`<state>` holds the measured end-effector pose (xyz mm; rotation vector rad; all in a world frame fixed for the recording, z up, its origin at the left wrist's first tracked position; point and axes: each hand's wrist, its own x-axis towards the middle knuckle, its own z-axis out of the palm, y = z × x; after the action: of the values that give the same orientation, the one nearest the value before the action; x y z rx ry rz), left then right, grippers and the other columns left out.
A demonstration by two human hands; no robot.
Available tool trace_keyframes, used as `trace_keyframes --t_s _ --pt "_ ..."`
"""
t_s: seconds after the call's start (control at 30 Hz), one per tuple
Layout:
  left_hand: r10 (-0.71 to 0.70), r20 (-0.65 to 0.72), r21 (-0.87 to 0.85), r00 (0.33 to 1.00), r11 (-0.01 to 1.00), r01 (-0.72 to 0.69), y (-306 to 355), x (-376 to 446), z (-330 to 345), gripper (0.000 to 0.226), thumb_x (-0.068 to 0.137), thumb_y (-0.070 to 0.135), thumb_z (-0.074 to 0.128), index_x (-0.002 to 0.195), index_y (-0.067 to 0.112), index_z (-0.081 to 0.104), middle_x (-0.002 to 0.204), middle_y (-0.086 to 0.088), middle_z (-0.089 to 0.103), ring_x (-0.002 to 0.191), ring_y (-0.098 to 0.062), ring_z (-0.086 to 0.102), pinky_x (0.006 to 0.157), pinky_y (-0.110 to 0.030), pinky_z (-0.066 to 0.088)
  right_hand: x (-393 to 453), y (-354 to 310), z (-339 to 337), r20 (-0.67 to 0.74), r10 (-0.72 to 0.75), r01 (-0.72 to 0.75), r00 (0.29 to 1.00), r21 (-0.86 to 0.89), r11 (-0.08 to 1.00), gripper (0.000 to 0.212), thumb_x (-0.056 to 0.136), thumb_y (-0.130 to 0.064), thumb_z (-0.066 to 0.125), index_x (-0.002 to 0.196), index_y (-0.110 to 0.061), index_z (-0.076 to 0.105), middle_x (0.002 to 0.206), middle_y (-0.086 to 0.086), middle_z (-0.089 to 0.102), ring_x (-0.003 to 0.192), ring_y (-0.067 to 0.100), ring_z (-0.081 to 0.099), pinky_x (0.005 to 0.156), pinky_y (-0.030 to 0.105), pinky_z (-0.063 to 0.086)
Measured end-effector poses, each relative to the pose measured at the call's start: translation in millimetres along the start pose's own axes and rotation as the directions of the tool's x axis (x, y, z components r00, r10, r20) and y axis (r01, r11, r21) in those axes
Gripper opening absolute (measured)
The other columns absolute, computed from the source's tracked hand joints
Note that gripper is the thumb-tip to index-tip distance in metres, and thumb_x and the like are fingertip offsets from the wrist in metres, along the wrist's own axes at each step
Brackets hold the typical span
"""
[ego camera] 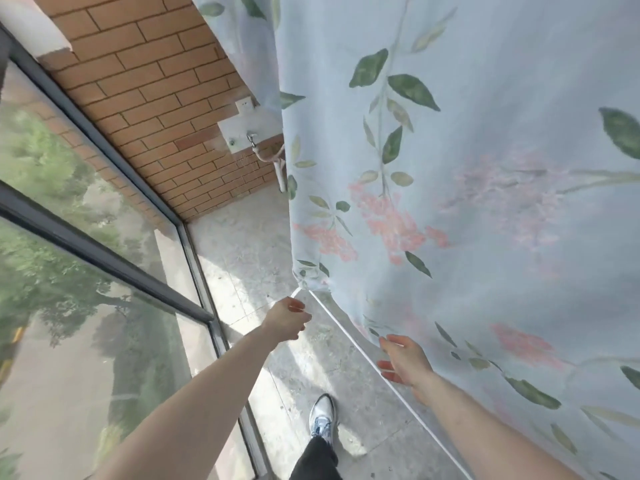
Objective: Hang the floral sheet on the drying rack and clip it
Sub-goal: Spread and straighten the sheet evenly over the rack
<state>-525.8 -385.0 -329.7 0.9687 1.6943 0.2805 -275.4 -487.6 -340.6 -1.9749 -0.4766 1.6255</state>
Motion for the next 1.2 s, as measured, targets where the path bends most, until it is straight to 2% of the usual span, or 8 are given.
trace_keyframes --t_s 0.2,0.4,0.63,0.73,0.8,0.9,1.03,1.2 --pt "-0.086 0.100 0.037 0.991 0.996 0.083 -34 109 -4 0.030 0.093 0.015 0.071 0.120 0.013 0.060 0.116 -0.008 0.065 0.081 -0.021 0.064 0.059 -0.030 0.052 82 1 69 -0.034 0.068 -0.068 0.997 -0.006 0.998 0.041 0.099 -0.031 0.066 0.135 -0.015 0.056 0.116 0.006 0.065 0.084 0.025 0.075 0.059 0.031 0.059" --pt "-0.176 0.133 -0.182 0.975 0.963 0.198 -52 190 24 0.041 0.094 0.021 0.075 0.130 0.012 0.058 0.105 -0.006 0.066 0.087 -0.020 0.067 0.079 -0.038 0.061 158 22 123 -0.015 0.190 -0.186 0.982 0.143 0.972 0.056 0.099 -0.041 0.066 0.147 -0.019 0.047 0.122 -0.001 0.062 0.088 0.023 0.076 0.065 0.033 0.061" --pt "-0.224 0.183 -0.381 0.957 0.882 0.279 -91 315 58 0.083 0.089 0.034 0.082 0.155 0.011 0.037 0.127 -0.005 0.058 0.114 -0.024 0.065 0.086 -0.042 0.064 264 66 156 -0.006 0.333 -0.296 0.943 0.441 0.847 0.060 0.097 -0.058 0.058 0.144 -0.022 0.047 0.140 -0.001 0.057 0.098 0.022 0.075 0.083 0.039 0.063" --pt "-0.204 0.286 -0.391 0.936 0.867 0.308 -99 351 65 0.060 0.086 0.042 0.083 0.132 0.018 0.053 0.118 0.004 0.055 0.118 -0.023 0.061 0.094 -0.043 0.061 296 80 156 -0.034 0.352 -0.281 0.936 0.532 0.799 0.052 0.092 -0.061 0.062 0.125 -0.022 0.054 0.136 -0.004 0.057 0.098 0.020 0.074 0.080 0.037 0.062" --pt "-0.168 0.304 -0.507 0.938 0.805 0.308 -99 370 71 0.038 0.089 0.039 0.081 0.117 0.025 0.060 0.117 0.006 0.057 0.116 -0.019 0.059 0.103 -0.042 0.055 313 84 152 -0.055 0.335 -0.234 0.941 0.610 0.757 0.058 0.087 -0.058 0.071 0.130 -0.022 0.056 0.131 -0.008 0.059 0.098 0.017 0.075 0.076 0.032 0.062" --pt "-0.115 0.236 -0.612 0.965 0.754 0.239 -97 390 78 0.036 0.093 0.037 0.077 0.124 0.024 0.064 0.128 0.005 0.066 0.118 -0.014 0.063 0.099 -0.034 0.053 329 80 146 -0.061 0.291 -0.158 0.955 0.724 0.671 0.069 0.077 -0.049 0.084 0.137 -0.024 0.058 0.128 -0.011 0.061 0.104 0.014 0.074 0.077 0.026 0.062" --pt "-0.154 0.006 -0.542 0.988 0.830 0.133 -99 406 86 0.033 0.081 0.046 0.085 0.101 0.026 0.069 0.117 0.001 0.073 0.107 -0.016 0.071 0.089 -0.031 0.059 345 77 141 -0.066 0.251 -0.091 0.966 0.820 0.565 0.072 0.069 -0.041 0.089 0.134 -0.023 0.064 0.133 -0.010 0.064 0.108 0.013 0.071 0.076 0.021 0.061" --pt "-0.145 -0.072 -0.378 0.987 0.920 0.108 -93 424 89 0.040 0.077 0.054 0.085 0.097 0.021 0.073 0.097 0.000 0.077 0.092 -0.021 0.075 0.092 -0.042 0.061 363 67 147 -0.100 0.188 -0.047 0.977 0.760 0.648 0.074 0.075 -0.053 0.082 0.139 -0.025 0.057 0.133 -0.016 0.063 0.107 0.009 0.072 0.088 0.025 0.057"
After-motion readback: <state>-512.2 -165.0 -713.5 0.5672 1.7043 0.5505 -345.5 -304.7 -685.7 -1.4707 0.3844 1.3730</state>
